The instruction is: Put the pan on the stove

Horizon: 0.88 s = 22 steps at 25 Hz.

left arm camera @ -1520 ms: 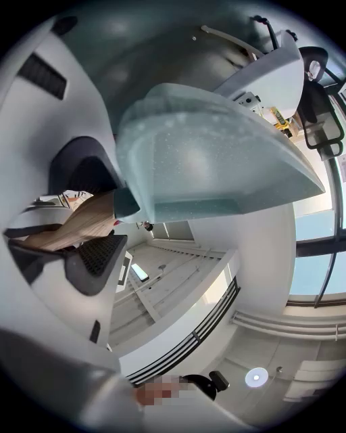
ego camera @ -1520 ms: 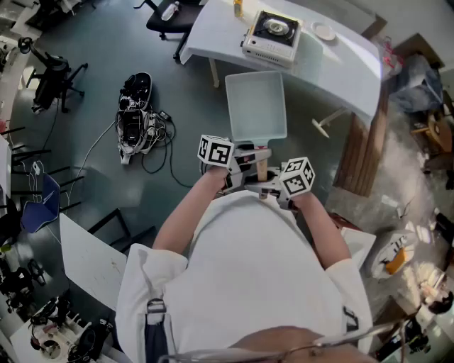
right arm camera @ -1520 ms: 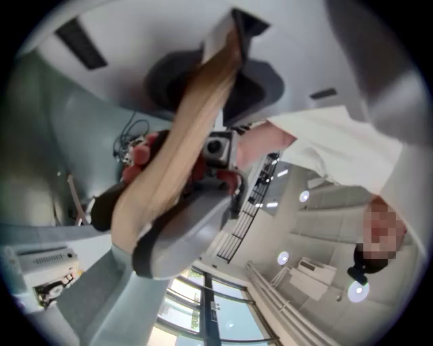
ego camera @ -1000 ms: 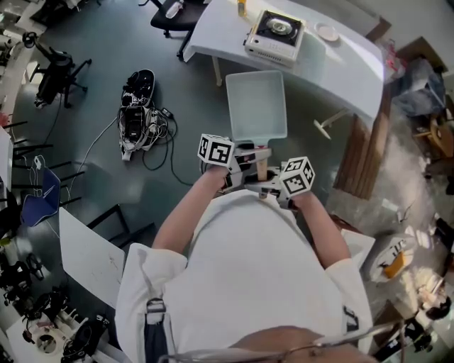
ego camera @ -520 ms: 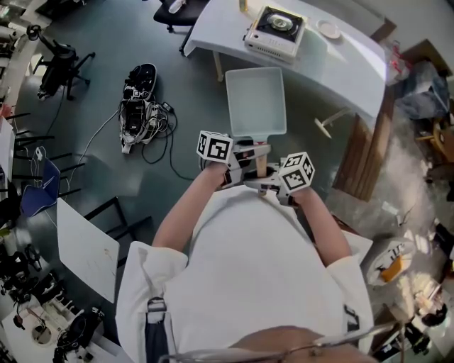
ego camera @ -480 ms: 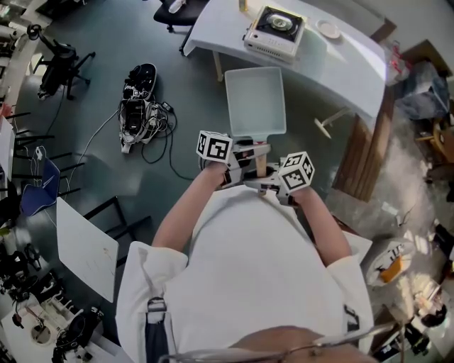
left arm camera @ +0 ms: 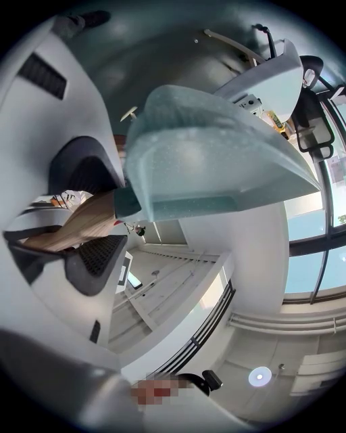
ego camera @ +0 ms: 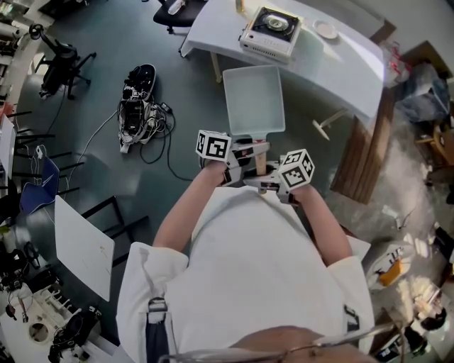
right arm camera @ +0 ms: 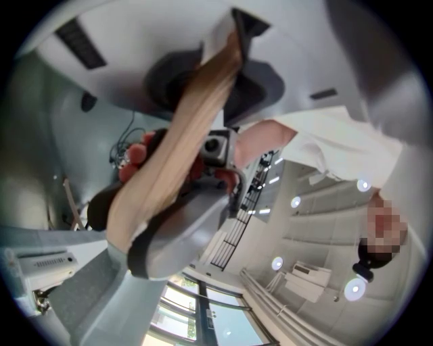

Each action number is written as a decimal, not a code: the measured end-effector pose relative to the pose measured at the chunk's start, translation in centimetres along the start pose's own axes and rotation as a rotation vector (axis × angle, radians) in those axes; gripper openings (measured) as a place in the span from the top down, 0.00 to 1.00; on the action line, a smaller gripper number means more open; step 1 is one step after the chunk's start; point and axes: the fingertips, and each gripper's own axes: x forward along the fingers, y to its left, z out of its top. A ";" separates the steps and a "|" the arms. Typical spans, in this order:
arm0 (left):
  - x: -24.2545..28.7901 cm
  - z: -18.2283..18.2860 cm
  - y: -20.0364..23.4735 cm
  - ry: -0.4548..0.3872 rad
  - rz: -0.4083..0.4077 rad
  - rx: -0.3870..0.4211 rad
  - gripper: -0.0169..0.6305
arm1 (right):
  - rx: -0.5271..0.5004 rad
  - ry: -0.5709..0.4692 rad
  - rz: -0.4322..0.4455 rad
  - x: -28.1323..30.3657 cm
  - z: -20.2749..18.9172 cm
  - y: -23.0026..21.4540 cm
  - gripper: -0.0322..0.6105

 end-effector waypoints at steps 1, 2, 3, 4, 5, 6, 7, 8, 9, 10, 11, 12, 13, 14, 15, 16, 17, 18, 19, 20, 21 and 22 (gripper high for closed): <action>0.1 0.2 0.1 0.002 0.003 0.004 0.66 | -0.002 -0.003 0.001 -0.2 0.2 -0.1 0.79; 0.3 0.4 0.2 0.004 0.006 0.008 0.66 | -0.004 -0.006 0.002 -0.3 0.3 -0.2 0.79; 0.4 0.6 0.2 0.006 0.008 0.010 0.66 | -0.005 -0.009 0.002 -0.4 0.5 -0.3 0.79; 0.4 0.8 0.3 0.009 0.009 0.010 0.66 | -0.007 -0.012 0.001 -0.5 0.7 -0.5 0.79; 0.5 1.0 0.4 0.012 0.010 0.013 0.66 | -0.007 -0.015 0.000 -0.6 0.9 -0.6 0.79; 0.6 1.3 0.5 0.016 0.011 0.016 0.66 | -0.004 -0.018 -0.002 -0.7 1.1 -0.8 0.79; 0.7 1.6 0.7 0.019 0.008 0.018 0.66 | 0.000 -0.021 -0.005 -0.9 1.4 -1.0 0.79; 0.9 2.0 0.8 0.022 0.004 0.020 0.66 | 0.004 -0.024 -0.007 -1.0 1.7 -1.3 0.79; 1.0 2.3 1.0 0.026 -0.001 0.021 0.66 | 0.006 -0.028 -0.008 -1.1 2.0 -1.6 0.79; 1.2 2.6 1.1 0.031 -0.004 0.020 0.66 | 0.007 -0.032 -0.009 -1.2 2.4 -1.8 0.79; 1.3 3.0 1.3 0.036 -0.006 0.018 0.66 | 0.008 -0.036 -0.010 -1.2 2.7 -2.0 0.79; 1.4 3.3 1.5 0.041 -0.006 0.014 0.66 | 0.009 -0.040 -0.011 -1.3 3.1 -2.3 0.79; 1.5 3.6 1.6 0.045 -0.008 0.012 0.66 | 0.010 -0.044 -0.011 -1.3 3.4 -2.5 0.79; 1.6 4.0 1.8 0.048 -0.012 0.008 0.66 | 0.011 -0.047 -0.012 -1.4 3.9 -2.7 0.79; 1.6 4.5 2.0 0.051 -0.017 0.004 0.66 | 0.013 -0.051 -0.012 -1.5 4.3 -3.0 0.79; 1.7 5.0 2.2 0.055 -0.020 0.001 0.66 | 0.016 -0.056 -0.013 -1.5 4.9 -3.3 0.79; 1.7 5.5 2.4 0.060 -0.021 -0.001 0.66 | 0.020 -0.061 -0.014 -1.5 5.4 -3.6 0.79; 1.7 6.1 2.7 0.067 -0.021 -0.003 0.66 | 0.026 -0.067 -0.016 -1.5 6.0 -3.9 0.79; 1.7 6.7 3.0 0.073 -0.022 -0.005 0.66 | 0.031 -0.073 -0.019 -1.5 6.7 -4.2 0.79; 1.7 7.3 3.3 0.076 -0.028 -0.010 0.66 | 0.034 -0.078 -0.021 -1.5 7.3 -4.6 0.79; 1.7 7.9 3.5 0.079 -0.037 -0.018 0.66 | 0.036 -0.083 -0.022 -1.6 7.9 -5.0 0.79; 1.8 8.6 3.7 0.082 -0.043 -0.022 0.66 | 0.038 -0.087 -0.024 -1.6 8.6 -5.5 0.79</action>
